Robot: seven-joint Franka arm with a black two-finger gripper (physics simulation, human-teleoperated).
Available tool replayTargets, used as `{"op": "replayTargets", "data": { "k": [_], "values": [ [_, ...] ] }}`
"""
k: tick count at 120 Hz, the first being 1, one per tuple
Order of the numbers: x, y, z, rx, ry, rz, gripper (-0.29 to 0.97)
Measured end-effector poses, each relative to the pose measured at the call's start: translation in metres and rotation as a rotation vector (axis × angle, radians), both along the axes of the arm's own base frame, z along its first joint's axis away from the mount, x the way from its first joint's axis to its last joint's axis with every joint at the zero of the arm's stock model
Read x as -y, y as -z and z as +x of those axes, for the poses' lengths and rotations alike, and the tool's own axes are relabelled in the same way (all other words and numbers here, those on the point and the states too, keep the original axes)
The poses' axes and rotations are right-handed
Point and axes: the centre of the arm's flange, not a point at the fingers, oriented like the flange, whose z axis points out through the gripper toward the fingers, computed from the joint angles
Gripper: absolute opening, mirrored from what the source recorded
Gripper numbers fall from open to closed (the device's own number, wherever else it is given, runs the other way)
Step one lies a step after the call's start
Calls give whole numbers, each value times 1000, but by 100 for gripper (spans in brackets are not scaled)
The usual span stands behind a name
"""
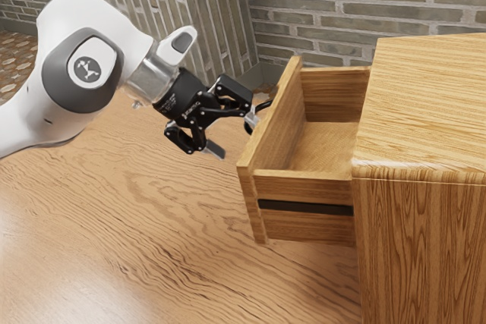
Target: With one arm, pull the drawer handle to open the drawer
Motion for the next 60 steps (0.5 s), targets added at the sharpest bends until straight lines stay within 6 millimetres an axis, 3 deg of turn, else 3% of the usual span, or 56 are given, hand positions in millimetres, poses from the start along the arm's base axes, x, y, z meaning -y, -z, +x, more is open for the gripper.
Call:
{"op": "replayTargets", "data": {
  "k": [60],
  "values": [
    [-36,-3,-25,1,-42,1,68]
  ]
}}
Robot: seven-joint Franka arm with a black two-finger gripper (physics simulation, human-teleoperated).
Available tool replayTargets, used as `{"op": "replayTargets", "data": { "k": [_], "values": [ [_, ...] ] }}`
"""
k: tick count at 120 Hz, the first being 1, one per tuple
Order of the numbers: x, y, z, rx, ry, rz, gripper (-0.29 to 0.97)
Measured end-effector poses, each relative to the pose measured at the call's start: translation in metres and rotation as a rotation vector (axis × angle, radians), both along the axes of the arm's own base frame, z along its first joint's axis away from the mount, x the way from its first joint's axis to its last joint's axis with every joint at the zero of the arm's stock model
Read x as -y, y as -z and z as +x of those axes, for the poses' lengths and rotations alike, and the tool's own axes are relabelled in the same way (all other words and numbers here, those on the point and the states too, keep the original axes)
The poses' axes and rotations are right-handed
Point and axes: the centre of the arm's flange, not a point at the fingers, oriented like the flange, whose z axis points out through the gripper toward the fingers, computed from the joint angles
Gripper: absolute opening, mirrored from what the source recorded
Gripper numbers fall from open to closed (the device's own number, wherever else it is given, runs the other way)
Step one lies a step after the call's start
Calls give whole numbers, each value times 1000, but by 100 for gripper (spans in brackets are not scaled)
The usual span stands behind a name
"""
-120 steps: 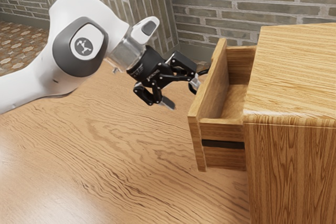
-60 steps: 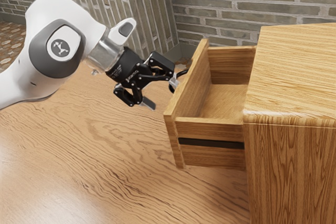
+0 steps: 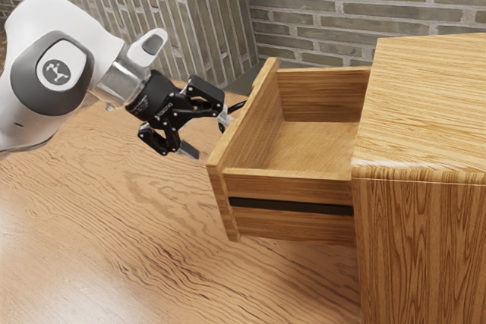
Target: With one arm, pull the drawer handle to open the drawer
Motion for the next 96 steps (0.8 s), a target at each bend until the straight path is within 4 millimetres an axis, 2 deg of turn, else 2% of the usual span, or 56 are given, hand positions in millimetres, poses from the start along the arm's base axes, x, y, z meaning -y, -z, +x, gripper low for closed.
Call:
{"op": "replayTargets", "data": {
  "k": [37,62,74,83,89,96],
  "values": [
    [-37,3,-6,-14,-50,1,68],
    [-50,1,-13,-16,-62,0,68],
    [-47,-14,-22,11,-50,-2,68],
    [-44,-38,-35,56,-33,6,68],
    [-45,-60,-43,74,-12,72,68],
    [-37,-72,-50,50,34,185,68]
  ]
}}
